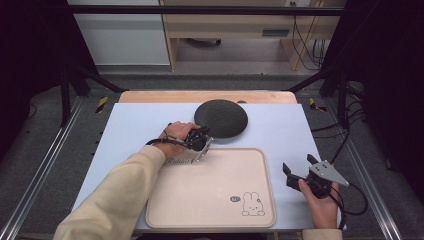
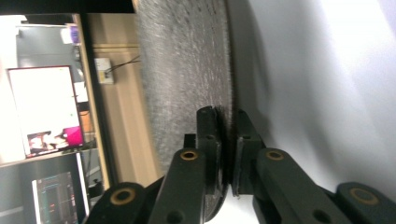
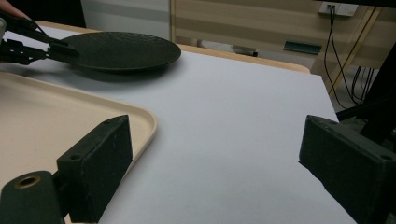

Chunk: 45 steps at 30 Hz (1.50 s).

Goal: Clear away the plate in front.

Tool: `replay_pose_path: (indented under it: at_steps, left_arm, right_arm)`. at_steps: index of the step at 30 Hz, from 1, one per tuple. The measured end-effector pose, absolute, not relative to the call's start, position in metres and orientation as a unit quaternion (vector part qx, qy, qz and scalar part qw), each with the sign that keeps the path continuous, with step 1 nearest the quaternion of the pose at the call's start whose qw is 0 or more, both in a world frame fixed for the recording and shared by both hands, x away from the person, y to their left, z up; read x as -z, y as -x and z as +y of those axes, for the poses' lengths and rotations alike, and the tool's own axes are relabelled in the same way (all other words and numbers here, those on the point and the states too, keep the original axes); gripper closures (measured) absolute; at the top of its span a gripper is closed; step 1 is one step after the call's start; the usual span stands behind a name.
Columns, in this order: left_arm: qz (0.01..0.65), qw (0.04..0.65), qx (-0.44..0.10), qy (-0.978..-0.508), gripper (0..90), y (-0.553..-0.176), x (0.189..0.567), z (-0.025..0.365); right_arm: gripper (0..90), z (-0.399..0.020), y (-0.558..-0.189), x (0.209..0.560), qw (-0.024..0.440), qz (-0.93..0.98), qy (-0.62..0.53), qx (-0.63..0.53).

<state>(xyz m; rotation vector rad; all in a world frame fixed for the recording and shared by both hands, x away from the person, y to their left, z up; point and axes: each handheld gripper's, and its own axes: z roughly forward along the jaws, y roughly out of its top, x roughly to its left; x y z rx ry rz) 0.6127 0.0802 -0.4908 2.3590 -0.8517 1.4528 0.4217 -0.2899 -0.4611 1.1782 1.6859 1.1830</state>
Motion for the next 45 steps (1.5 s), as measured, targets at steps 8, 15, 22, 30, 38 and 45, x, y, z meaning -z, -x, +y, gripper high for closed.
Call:
replay_pose_path:
  at_steps: [8,15,22,30,38,45]
  left_arm:
    - [-0.295,0.114,-0.51,-0.8,85.8,-0.603,0.493,0.072]
    - [-0.293,0.118,-0.515,-0.797,84.6,-0.599,0.489,0.073]
    - [-0.273,0.142,-0.524,-0.795,84.9,-0.589,0.485,0.08]
    - [-0.28,0.16,-0.534,-0.782,84.8,-0.571,0.478,0.094]
    - [-0.29,0.174,-0.538,-0.772,84.9,-0.551,0.474,0.106]
    - [-0.285,0.183,-0.544,-0.768,85.1,-0.538,0.47,0.121]
  right_arm:
    - [9.5,-0.29,-0.421,0.461,0.373,0.657,-0.463,-0.463]
    - [9.5,-0.291,-0.421,0.461,0.375,0.657,-0.464,-0.462]
    - [9.5,-0.291,-0.42,0.461,0.376,0.658,-0.463,-0.46]
    - [9.8,-0.29,-0.42,0.461,0.379,0.663,-0.46,-0.453]
    - [9.9,-0.288,-0.422,0.463,0.38,0.666,-0.464,-0.445]
    - [10.0,-0.285,-0.423,0.464,0.381,0.669,-0.465,-0.437]
